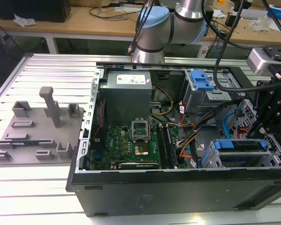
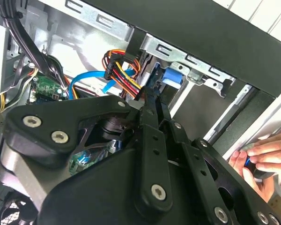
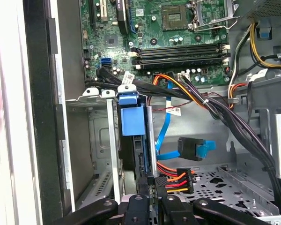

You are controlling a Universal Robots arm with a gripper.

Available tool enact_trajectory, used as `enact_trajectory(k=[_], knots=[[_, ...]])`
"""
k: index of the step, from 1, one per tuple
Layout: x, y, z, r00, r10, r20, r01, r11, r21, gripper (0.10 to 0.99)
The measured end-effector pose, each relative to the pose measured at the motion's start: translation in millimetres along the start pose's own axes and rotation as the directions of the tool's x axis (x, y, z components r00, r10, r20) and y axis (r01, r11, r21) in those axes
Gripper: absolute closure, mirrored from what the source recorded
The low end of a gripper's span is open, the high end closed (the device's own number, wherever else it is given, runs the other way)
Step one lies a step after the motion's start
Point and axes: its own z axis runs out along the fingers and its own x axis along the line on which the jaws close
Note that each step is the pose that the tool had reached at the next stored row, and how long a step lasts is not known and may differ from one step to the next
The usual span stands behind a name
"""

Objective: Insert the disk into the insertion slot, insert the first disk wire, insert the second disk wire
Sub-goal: 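Insert the first disk wire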

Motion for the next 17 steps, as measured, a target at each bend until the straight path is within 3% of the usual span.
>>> enact_trajectory(k=[17], knots=[[2.2,-0.3,1.1,1.0,0.0,-0.0003,0.0,1.0,0.0,0.918]])
